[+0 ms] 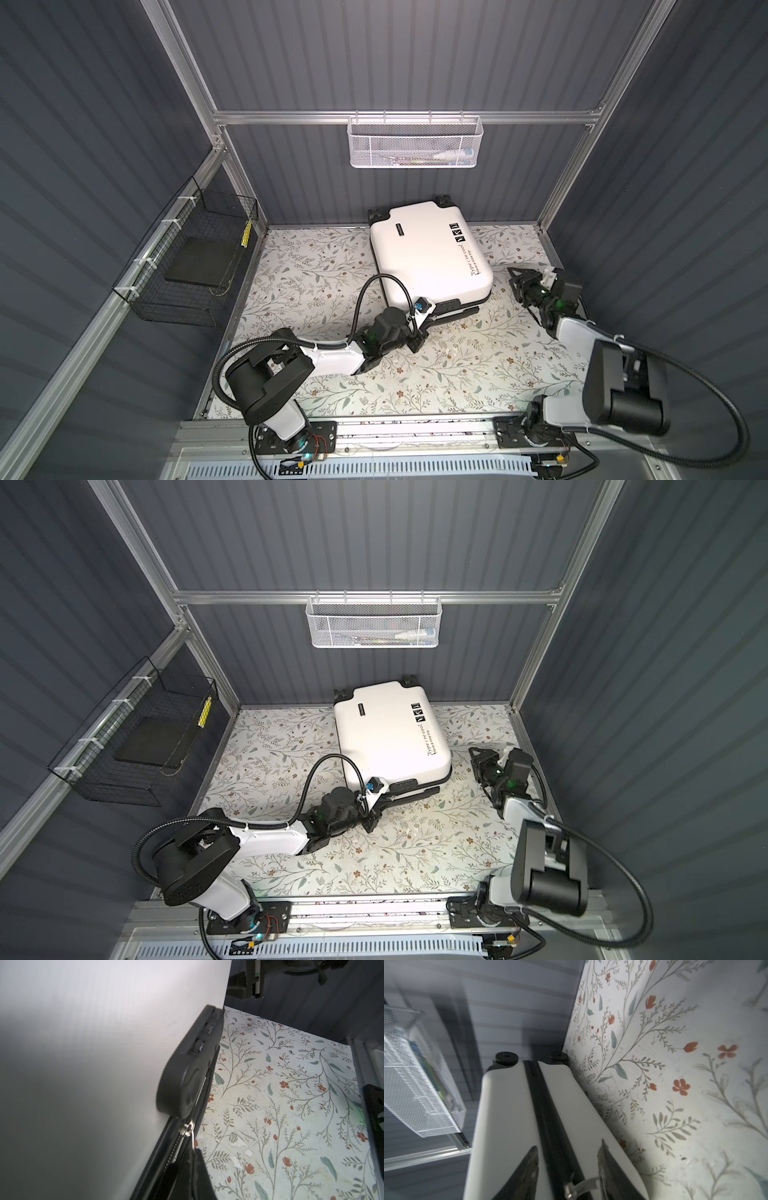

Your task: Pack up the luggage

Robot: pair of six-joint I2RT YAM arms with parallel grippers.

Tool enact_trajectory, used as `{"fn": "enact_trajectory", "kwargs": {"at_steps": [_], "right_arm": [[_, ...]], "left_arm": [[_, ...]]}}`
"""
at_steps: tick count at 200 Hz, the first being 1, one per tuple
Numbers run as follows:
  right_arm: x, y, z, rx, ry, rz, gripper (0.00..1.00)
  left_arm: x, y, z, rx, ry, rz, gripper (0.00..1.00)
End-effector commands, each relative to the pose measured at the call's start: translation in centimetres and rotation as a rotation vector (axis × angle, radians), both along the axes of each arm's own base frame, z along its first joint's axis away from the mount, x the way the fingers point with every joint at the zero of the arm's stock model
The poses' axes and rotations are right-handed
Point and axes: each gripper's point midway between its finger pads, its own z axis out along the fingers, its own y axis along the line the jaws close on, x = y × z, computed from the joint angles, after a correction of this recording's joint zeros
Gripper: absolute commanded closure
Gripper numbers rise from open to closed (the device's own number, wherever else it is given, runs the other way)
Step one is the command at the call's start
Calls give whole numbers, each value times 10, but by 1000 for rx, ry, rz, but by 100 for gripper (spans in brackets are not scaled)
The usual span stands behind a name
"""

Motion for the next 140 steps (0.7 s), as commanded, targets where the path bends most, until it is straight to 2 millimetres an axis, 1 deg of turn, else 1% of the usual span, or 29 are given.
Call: {"fn": "enact_trajectory", "kwargs": {"at_steps": [1,27,58,91,140], "right_arm": [[15,21,6,19,-54,110,57],[24,41,-5,19,-36,183,59],[22,63,-16,18,-17,244,63],[13,89,-27,17,6,303,66],[-10,129,-42,32,23,364,70]], "left_arm": [[-16,-16,23,-66,-34,-104,100],[-17,-20,18,-56,-22,-115,100],[-16,-23,15,-55,-15,-122,100],[-16,-29,12,-57,-7,-139,100],[-20,-40,12,-70,-1,-171,100]]}}
